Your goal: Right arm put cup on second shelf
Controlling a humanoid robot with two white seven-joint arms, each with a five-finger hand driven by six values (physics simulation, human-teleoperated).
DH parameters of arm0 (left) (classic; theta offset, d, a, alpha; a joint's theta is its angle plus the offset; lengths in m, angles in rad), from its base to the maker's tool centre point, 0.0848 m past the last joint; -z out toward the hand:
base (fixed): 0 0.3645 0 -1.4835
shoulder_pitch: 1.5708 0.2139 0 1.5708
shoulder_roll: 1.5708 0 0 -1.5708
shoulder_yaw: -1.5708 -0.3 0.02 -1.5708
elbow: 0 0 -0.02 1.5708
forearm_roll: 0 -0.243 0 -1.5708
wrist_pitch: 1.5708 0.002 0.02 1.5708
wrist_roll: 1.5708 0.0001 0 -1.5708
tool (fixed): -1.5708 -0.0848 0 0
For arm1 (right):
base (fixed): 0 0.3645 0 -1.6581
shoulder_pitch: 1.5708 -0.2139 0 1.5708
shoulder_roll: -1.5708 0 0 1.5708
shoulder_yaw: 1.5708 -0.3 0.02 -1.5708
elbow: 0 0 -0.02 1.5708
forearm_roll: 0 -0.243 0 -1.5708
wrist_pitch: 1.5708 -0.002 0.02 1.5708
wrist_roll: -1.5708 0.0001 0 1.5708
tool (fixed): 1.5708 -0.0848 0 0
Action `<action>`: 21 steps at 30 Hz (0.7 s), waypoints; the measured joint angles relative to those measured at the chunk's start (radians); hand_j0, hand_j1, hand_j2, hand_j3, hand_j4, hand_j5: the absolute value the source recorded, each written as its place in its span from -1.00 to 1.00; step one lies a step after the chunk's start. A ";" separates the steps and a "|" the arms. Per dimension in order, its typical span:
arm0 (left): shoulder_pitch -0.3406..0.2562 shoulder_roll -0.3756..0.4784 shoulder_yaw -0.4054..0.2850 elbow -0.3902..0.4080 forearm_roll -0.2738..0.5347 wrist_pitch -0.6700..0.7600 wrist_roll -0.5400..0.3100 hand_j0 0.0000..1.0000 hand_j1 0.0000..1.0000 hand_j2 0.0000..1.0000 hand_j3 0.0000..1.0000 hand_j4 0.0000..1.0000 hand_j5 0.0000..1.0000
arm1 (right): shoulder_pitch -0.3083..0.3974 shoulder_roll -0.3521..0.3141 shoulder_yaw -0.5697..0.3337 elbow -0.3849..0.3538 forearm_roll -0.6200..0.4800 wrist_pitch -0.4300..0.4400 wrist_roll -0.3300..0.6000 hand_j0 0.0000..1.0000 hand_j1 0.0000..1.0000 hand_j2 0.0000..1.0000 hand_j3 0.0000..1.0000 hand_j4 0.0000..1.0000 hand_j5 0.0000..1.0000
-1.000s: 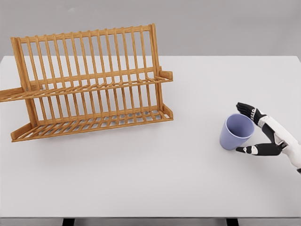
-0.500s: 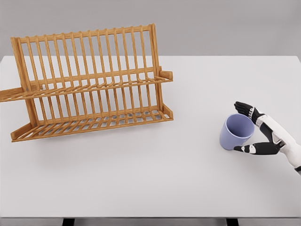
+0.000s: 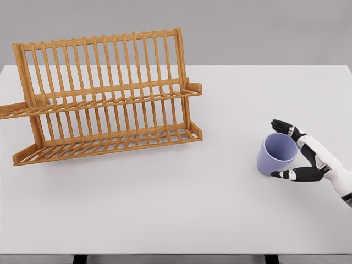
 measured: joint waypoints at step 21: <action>0.000 0.000 0.000 0.000 0.000 0.000 0.000 1.00 1.00 1.00 1.00 1.00 1.00 | -0.086 -0.002 0.016 0.005 0.030 0.000 0.000 0.17 0.17 0.17 0.17 0.17 0.17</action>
